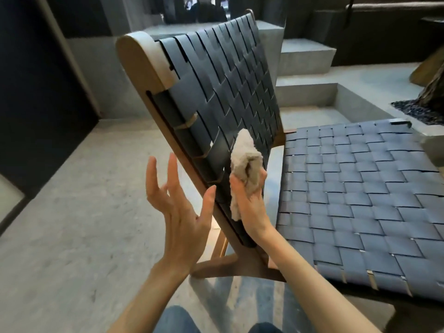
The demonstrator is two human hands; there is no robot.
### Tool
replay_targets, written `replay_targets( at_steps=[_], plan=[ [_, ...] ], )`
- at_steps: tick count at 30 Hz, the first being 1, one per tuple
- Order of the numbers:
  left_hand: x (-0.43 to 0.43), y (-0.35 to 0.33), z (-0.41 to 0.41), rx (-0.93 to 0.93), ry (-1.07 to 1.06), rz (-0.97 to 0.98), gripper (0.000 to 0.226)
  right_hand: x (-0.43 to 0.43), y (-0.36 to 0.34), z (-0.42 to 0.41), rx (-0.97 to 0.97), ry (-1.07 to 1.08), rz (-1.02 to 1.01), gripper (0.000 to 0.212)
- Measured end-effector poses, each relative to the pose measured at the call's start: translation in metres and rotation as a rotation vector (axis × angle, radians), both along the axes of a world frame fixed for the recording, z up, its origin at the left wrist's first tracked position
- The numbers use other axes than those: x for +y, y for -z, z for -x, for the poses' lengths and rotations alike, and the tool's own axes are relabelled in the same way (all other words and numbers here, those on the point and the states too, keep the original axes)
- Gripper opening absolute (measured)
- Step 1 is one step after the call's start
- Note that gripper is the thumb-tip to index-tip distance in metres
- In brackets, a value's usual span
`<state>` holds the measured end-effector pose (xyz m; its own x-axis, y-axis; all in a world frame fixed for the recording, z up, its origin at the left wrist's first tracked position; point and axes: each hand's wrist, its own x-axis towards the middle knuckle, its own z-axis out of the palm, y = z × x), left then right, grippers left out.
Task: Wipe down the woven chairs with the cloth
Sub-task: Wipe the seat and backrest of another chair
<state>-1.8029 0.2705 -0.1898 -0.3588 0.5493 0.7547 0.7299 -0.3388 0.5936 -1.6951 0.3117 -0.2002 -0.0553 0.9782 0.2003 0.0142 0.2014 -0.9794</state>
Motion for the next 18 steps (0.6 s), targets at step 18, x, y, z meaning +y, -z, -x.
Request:
replay_targets(
  at_steps=[18],
  plan=[
    [0.013,0.000,0.007,0.161,0.206,0.050,0.066,0.043,-0.094,0.046,-0.045,-0.029,-0.418,0.069]
  ],
)
